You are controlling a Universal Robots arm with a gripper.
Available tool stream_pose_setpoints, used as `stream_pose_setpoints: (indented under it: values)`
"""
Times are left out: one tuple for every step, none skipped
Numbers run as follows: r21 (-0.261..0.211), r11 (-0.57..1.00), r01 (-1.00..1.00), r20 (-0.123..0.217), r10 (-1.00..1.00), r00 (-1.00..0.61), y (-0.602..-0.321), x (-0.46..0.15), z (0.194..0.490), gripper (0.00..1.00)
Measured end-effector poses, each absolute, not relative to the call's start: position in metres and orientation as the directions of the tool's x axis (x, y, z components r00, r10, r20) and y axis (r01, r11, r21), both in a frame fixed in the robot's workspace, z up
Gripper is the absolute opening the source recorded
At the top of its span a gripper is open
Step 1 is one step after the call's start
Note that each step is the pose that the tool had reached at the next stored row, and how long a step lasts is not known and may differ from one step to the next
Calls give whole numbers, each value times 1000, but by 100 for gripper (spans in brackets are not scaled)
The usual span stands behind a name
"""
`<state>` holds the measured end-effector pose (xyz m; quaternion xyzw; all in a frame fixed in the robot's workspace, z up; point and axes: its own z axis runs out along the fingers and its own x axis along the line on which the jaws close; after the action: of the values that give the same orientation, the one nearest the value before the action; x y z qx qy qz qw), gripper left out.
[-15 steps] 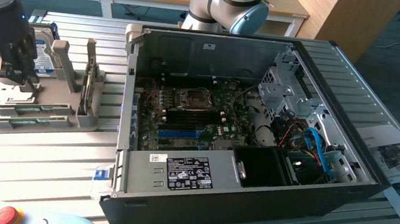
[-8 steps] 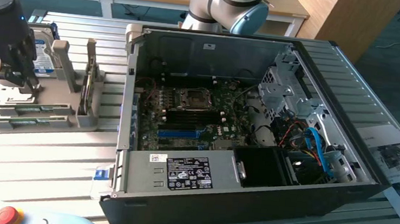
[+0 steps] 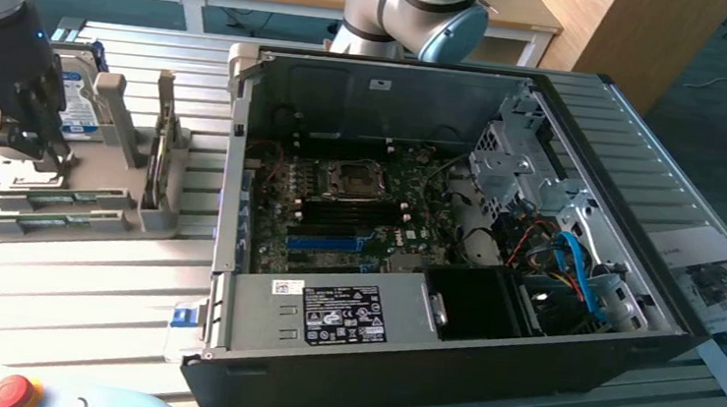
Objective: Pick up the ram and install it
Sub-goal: 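Pick up the ram and move it above insertion slot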
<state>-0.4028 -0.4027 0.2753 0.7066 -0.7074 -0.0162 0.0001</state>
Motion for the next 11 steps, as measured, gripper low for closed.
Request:
stream_pose_setpoints:
  values:
    - [23, 1, -1000, -23, -1000, -1, -403, -403, 274, 31]
    - [23, 1, -1000, -23, -1000, -1, -403, -403, 273, 31]
    - [23, 1, -1000, -23, -1000, -1, -403, -403, 272, 31]
    - [23, 1, -1000, -23, -1000, -1, -403, -403, 271, 31]
    - [23, 1, -1000, -23, -1000, -1, -403, -403, 270, 31]
    - [23, 1, -1000, -23, -1000, -1, -403, -403, 268, 31]
    - [23, 1, -1000, -23, -1000, -1, -403, -403, 267, 31]
    - [23, 1, -1000, -23, -1000, -1, -403, -403, 266, 31]
    - [23, 1, -1000, -23, -1000, -1, -403, -403, 265, 31]
    - [23, 1, -1000, -23, -1000, -1, -403, -403, 263, 31]
    - [23, 1, -1000, -23, -1000, -1, -403, -403, 262, 31]
